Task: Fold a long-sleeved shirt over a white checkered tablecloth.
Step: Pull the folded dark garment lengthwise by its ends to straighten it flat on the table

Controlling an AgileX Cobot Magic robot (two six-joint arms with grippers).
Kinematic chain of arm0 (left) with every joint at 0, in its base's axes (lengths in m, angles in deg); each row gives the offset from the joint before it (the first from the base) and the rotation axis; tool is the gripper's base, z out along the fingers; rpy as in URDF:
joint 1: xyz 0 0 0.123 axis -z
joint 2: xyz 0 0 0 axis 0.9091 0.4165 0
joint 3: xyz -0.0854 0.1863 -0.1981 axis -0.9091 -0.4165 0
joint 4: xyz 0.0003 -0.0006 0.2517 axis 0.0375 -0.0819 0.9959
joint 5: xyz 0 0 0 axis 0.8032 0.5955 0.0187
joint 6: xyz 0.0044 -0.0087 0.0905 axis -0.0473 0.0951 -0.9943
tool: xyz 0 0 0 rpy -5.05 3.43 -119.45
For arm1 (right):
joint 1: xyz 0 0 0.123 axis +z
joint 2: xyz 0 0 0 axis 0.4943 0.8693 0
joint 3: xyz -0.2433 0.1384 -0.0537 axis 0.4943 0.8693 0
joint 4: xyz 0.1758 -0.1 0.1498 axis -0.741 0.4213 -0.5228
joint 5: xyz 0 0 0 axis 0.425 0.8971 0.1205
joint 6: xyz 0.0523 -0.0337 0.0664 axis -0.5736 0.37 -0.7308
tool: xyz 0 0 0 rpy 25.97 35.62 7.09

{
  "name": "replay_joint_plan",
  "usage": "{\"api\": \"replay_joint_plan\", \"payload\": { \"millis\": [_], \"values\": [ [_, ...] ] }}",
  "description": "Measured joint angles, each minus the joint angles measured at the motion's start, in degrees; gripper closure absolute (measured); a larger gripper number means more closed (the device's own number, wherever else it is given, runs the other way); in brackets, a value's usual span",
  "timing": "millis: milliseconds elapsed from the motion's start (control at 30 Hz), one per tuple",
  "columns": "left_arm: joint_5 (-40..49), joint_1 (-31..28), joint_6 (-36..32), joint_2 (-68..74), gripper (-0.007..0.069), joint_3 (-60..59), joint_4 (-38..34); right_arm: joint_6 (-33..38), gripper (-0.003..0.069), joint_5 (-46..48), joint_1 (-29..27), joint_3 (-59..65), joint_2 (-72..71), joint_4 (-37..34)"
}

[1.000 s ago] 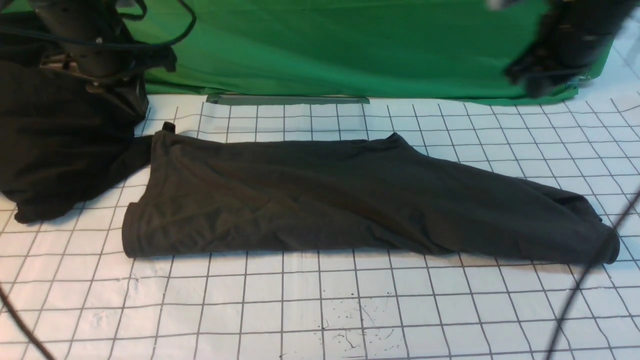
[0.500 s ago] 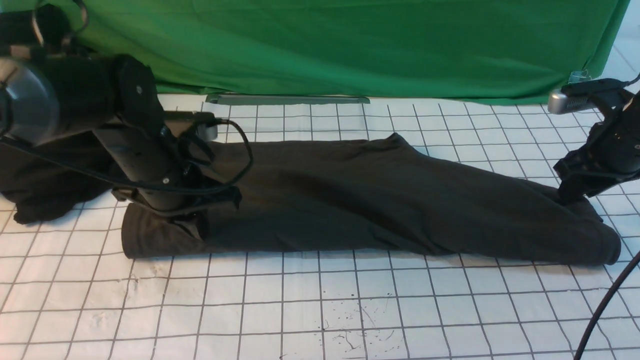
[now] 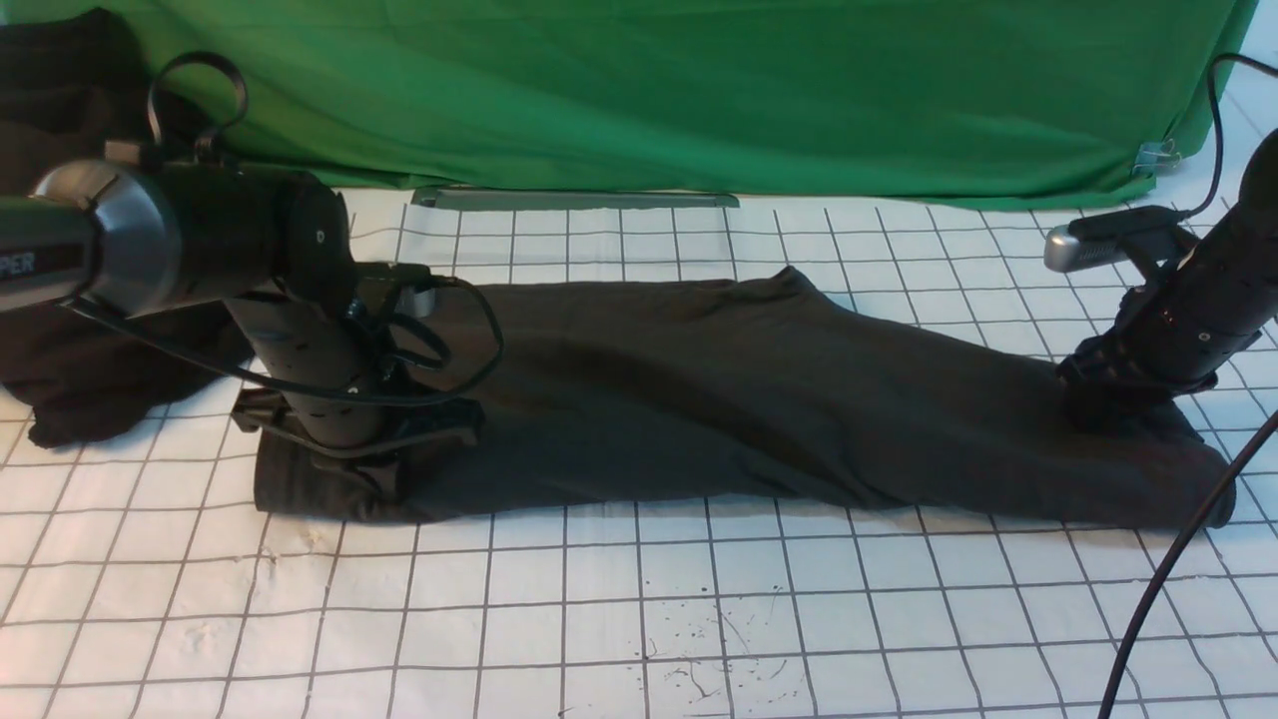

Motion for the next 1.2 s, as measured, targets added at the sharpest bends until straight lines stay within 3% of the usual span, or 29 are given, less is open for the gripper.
{"api": "replay_joint_plan", "payload": {
  "millis": [33, 133, 233, 833, 967, 1200],
  "values": [
    [0.1, 0.0, 0.0, 0.0, 0.0629, 0.0, 0.0, 0.1, 0.0368, 0.0, 0.0, 0.0, 0.0, 0.0],
    [0.0, 0.0, 0.0, 0.0, 0.0629, 0.0, 0.1, 0.1, 0.0571, 0.1, 0.0, 0.0, 0.0, 0.0],
    [0.0, 0.0, 0.0, 0.1, 0.0629, 0.0, 0.1, 0.2, 0.0641, 0.8, 0.0, 0.0, -0.1, 0.4],
    [0.6, 0.1, 0.1, 0.1, 0.0629, 0.2, 0.2, 1.2, 0.065, -7.2, -1.8, -1.8, -3.2, 2.6],
    [1.3, 0.1, 0.1, 0.2, 0.0629, 0.4, 0.2, 1.3, 0.0603, -9.4, -1.8, -2.7, -1.6, 2.8],
    [3.4, 0.1, 0.1, -1.5, 0.0629, 0.0, -0.2, -3.5, 0.0268, -5.9, -1.9, -4.2, -2.9, 3.3]
  ]
}}
